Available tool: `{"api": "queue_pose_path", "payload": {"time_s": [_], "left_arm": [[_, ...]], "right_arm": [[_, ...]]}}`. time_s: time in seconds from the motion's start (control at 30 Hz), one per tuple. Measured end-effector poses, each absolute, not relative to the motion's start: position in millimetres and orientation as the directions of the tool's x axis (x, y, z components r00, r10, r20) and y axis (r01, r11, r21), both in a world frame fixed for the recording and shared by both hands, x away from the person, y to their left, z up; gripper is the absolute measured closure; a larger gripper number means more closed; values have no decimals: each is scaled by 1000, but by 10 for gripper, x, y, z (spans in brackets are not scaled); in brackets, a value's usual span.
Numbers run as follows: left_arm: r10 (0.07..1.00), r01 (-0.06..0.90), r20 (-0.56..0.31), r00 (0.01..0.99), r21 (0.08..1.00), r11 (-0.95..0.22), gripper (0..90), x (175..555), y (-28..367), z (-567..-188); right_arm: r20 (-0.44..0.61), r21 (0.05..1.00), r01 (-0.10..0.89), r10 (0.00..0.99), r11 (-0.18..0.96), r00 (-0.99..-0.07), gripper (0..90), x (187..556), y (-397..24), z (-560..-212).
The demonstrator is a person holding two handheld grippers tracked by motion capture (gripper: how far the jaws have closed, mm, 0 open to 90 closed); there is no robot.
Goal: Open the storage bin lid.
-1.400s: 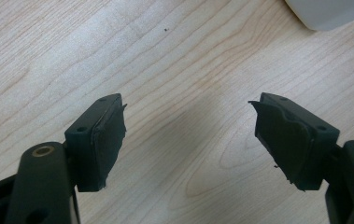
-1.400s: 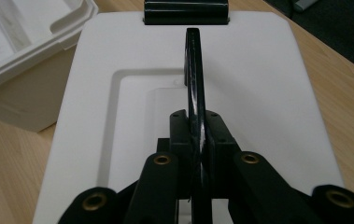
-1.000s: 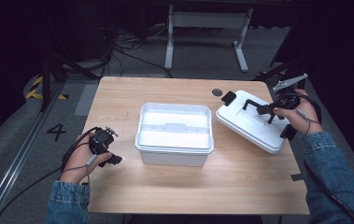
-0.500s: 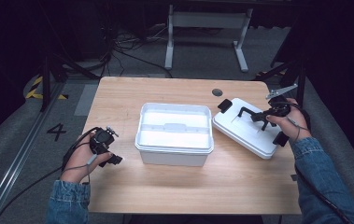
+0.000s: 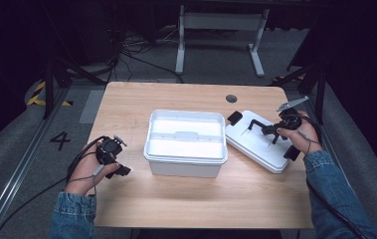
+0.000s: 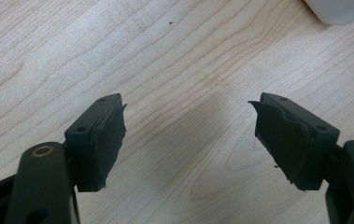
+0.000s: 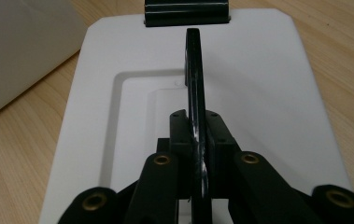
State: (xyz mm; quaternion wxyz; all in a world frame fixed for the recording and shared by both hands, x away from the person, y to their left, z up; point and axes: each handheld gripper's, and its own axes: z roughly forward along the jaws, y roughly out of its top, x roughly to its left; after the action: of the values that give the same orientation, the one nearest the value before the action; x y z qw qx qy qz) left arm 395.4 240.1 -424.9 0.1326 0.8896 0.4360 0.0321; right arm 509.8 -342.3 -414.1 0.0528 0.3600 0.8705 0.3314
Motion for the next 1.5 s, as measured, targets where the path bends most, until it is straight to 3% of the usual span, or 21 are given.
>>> {"api": "queue_pose_path", "payload": {"time_s": [0.57,0.77,0.83,1.03,1.5], "left_arm": [[783,766,-61,620,262,-586,252,3962,2398,-4252],[779,763,-60,625,260,-592,252,3970,2392,-4257],[782,766,-62,620,260,-587,252,3972,2393,-4260],[778,763,-65,625,261,-591,251,3981,2392,-4262],[775,759,-58,629,259,-597,251,3982,2361,-4247]], "right_arm": [[227,606,643,673,468,-704,815,5110,-3489,-4298],[223,609,658,700,444,-679,673,5126,-3503,-4285],[200,624,648,712,437,-673,587,5141,-3509,-4266],[172,643,639,733,422,-658,488,5145,-3549,-4209],[133,699,574,711,426,-690,436,4801,-3554,-3852]]}}
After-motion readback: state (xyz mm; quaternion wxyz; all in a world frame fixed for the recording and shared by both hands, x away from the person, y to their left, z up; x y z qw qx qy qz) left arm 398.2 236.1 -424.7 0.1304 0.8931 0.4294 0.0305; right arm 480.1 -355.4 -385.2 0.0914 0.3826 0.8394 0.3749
